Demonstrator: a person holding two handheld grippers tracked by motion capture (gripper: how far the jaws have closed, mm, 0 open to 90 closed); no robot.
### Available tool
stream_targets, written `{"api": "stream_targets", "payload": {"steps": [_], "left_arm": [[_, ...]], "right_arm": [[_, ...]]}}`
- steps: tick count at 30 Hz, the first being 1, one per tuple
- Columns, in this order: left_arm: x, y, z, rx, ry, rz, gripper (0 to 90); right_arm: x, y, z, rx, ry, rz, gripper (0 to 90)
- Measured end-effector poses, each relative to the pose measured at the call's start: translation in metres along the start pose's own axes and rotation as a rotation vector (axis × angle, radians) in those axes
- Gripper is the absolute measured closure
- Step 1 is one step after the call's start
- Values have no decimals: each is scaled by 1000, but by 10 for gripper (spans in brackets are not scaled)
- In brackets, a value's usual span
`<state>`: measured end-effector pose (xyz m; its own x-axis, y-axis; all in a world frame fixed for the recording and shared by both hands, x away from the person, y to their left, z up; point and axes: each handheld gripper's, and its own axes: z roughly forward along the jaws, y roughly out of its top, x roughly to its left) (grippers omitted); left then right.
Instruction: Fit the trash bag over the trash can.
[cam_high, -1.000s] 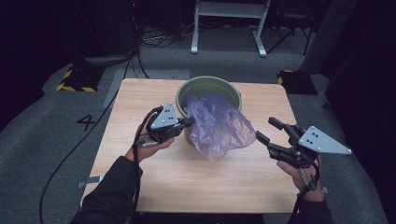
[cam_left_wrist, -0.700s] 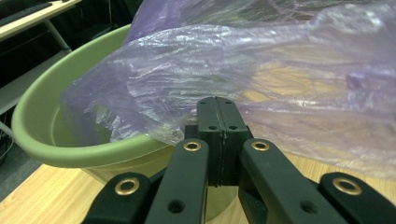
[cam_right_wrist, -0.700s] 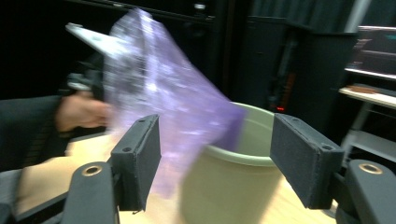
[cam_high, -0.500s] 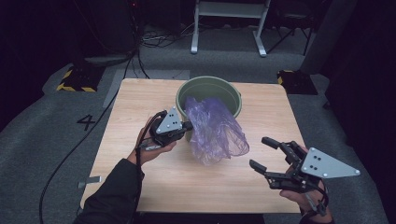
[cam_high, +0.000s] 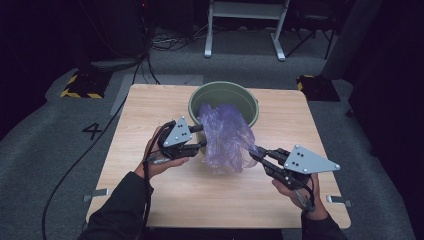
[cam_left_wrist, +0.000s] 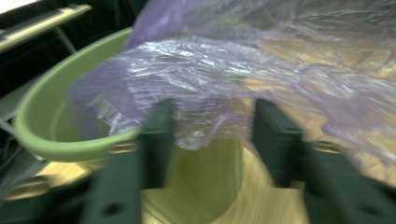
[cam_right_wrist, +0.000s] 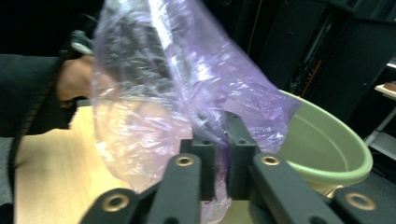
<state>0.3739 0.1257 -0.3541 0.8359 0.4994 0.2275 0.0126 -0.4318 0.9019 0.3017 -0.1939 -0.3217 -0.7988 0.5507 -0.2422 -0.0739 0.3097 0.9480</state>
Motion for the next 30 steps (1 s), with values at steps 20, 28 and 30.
{"api": "stream_targets", "payload": {"steps": [20, 28, 30], "left_arm": [[-53, 31, -22, -57, -151, 91, 156], [-43, 29, -6, 69, 5, 110, 530], [-40, 27, -7, 63, 32, 126, 694]], "right_arm": [[-18, 3, 29, 2, -83, 24, 900], [-17, 3, 30, 13, -66, 16, 883], [-18, 3, 29, 12, -69, 20, 878]]}}
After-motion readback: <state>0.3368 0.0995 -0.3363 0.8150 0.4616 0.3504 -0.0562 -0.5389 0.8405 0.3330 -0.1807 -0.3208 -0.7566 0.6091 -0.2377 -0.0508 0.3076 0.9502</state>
